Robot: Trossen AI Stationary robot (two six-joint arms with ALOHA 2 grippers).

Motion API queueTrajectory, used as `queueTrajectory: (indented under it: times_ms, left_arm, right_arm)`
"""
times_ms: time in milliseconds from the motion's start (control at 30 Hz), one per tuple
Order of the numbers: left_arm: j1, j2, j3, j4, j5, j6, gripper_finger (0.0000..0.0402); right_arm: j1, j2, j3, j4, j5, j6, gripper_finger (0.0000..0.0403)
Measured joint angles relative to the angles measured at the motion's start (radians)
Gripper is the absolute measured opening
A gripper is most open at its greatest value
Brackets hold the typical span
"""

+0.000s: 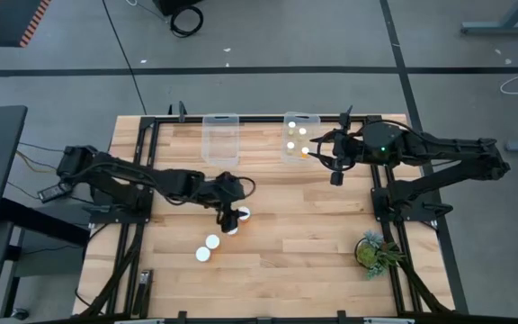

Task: Pick and place medicine bottles into bin by pill shape (circle, oval)
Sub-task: Put the top big orange pill bottle into the left transparent bin

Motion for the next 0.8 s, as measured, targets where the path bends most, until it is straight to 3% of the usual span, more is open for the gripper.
queueTrajectory:
  times_ms: [367, 800]
  left_arm:
    - [-0.001, 0.259, 0.290, -0.272, -0.005, 0.059, 0.0282]
    - [0.016, 0.309, 0.327, -0.363, 0.026, 0.048, 0.0282]
  right_arm:
    - [0.000, 0.000, -0.016, -0.001, 0.000, 0.001, 0.0166]
    - [0.000, 0.000, -0.017, 0.009, 0.000, -0.002, 0.0166]
